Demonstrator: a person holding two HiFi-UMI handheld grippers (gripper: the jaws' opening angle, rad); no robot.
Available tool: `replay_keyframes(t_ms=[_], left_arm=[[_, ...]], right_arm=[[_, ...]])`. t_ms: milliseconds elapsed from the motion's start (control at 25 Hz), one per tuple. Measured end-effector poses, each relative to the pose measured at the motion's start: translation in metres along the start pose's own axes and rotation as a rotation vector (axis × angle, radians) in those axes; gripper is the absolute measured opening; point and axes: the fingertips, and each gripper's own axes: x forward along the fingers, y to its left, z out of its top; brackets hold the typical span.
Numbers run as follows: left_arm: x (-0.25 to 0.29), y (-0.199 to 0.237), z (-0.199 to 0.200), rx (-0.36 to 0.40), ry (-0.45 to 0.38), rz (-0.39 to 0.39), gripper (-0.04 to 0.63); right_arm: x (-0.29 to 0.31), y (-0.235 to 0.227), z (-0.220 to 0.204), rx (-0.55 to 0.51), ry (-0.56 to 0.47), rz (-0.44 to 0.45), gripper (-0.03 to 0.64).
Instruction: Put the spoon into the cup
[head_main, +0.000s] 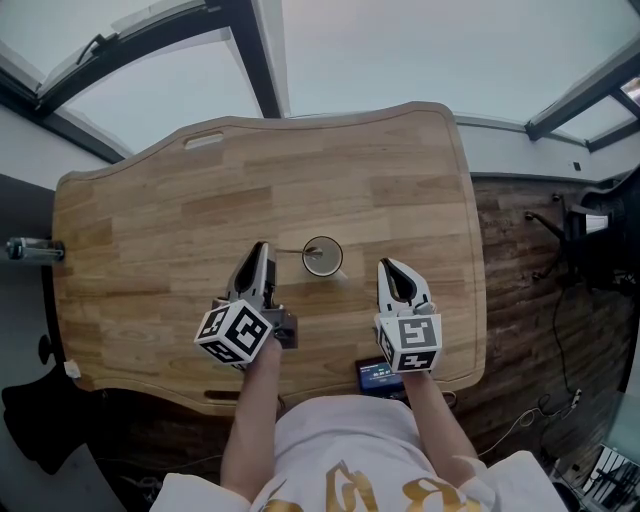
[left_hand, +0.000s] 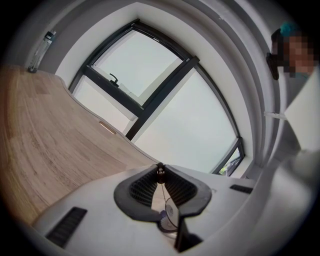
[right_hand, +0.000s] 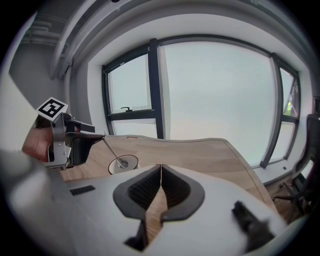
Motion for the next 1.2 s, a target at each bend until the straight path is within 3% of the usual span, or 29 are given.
replay_keyframes(t_ms=[1200], left_arm=[[0.011, -0.002, -0.014, 0.010, 0.032, -0.006, 0.051]], right_arm=[[0.009, 0.000, -0.008, 0.009, 0.021, 0.016, 0.032]])
